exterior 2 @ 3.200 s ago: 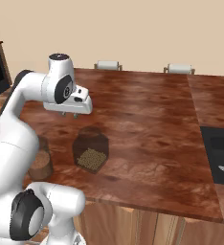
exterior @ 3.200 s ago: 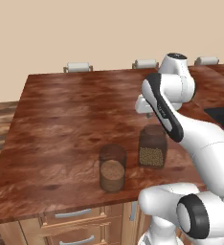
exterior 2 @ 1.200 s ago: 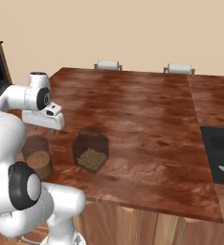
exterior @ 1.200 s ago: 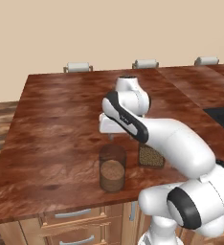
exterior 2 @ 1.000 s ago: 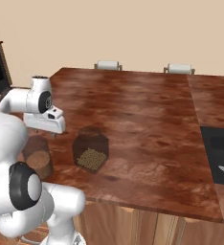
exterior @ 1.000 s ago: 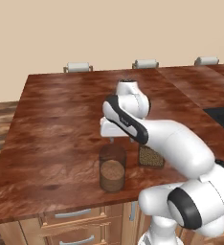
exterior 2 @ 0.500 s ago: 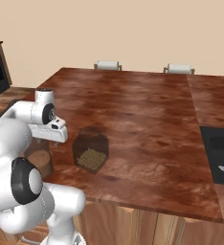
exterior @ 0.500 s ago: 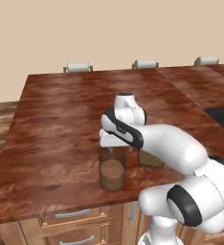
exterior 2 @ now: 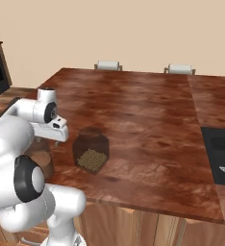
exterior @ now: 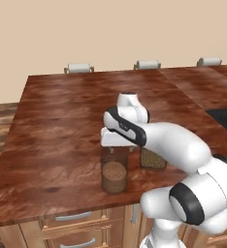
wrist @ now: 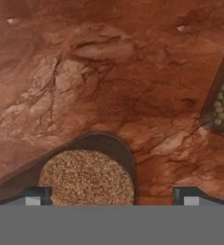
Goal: Pick the jar and jar from the dining table and place them in the open cabinet. Close the cabinet after placing the objects.
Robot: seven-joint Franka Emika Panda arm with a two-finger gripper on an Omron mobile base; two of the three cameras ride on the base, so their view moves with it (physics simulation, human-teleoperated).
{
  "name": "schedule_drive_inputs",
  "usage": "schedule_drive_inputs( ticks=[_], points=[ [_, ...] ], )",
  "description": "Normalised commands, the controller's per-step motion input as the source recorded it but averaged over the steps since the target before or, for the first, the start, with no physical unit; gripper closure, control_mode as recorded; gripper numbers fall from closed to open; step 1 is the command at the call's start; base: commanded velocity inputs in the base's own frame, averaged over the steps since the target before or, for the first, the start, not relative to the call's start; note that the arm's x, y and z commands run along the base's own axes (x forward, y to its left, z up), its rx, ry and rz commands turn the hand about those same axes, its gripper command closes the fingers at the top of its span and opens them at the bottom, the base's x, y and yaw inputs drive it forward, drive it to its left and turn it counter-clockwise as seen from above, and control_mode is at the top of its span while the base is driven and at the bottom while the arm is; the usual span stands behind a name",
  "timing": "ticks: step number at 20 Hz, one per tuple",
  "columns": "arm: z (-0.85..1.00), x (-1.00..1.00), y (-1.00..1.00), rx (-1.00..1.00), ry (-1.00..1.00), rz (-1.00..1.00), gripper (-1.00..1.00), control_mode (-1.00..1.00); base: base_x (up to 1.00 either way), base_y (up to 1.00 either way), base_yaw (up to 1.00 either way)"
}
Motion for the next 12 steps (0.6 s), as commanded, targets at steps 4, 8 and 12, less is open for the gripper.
schedule_drive_inputs(
  ticks=[4, 8, 12],
  points=[
    [0.0, -0.23, -0.01, 0.33, -0.19, -0.04, -1.0, -1.0, 0.0, 0.0, 0.0],
    [0.02, -0.02, -0.12, 0.23, -0.16, -0.01, -1.0, -1.0, 0.0, 0.0, 0.0],
    [0.0, 0.0, 0.0, 0.12, -0.05, 0.0, -1.0, -1.0, 0.0, 0.0, 0.0]
  ],
)
